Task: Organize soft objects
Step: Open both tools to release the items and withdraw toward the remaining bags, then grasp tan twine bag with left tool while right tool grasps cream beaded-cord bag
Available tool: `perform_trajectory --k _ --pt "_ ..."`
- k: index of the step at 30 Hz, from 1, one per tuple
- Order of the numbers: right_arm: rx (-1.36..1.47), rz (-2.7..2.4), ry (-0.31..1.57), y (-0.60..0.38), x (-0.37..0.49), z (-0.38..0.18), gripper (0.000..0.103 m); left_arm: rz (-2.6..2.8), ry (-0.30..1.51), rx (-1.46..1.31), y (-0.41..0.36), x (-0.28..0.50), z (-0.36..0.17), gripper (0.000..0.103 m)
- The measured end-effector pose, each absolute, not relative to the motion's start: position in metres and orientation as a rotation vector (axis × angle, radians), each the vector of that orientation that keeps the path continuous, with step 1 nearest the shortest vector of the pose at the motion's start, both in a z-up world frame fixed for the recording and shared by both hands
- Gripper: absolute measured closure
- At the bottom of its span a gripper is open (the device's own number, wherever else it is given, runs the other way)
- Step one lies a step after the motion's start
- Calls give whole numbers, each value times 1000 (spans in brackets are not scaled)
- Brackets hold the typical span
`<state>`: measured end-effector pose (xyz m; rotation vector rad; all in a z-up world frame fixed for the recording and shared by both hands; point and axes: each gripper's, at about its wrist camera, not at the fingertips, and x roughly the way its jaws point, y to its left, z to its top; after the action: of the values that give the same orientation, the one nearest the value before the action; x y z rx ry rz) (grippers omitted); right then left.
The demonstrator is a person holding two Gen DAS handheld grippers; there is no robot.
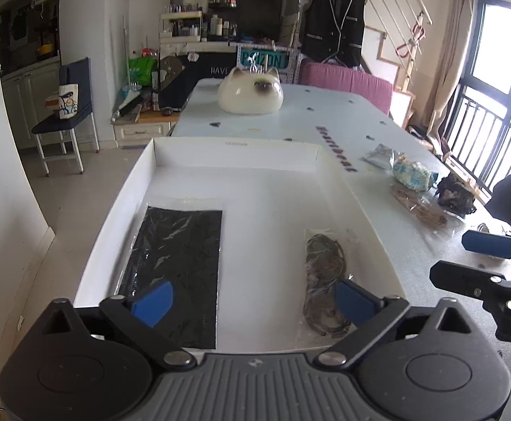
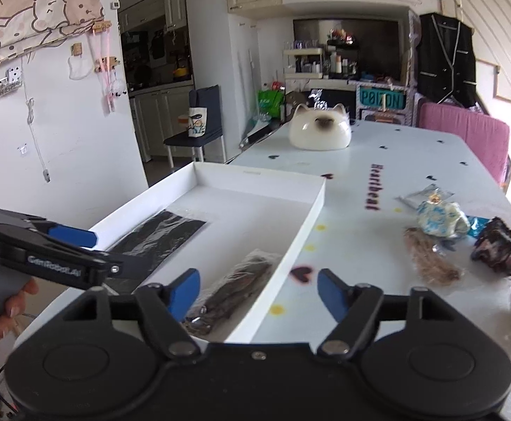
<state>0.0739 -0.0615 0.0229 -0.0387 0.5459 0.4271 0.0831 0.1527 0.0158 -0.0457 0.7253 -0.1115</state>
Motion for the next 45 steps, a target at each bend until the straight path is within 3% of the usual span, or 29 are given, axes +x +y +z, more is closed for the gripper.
perform_trajectory --k 2,6,7,26,45 --pt "-42 420 532 -66 71 24 21 -106 707 -44 152 79 18 0" --pt "-45 400 514 -72 66 26 1 -105 684 -49 149 72 26 0" --pt "-46 388 509 -75 65 26 0 -104 679 -45 148 70 27 0" --pt "-9 267 464 -135 66 31 0 -123 619 -30 109 64 44 0" --pt "-14 6 519 -261 88 7 0 -269 635 -45 -20 128 32 0"
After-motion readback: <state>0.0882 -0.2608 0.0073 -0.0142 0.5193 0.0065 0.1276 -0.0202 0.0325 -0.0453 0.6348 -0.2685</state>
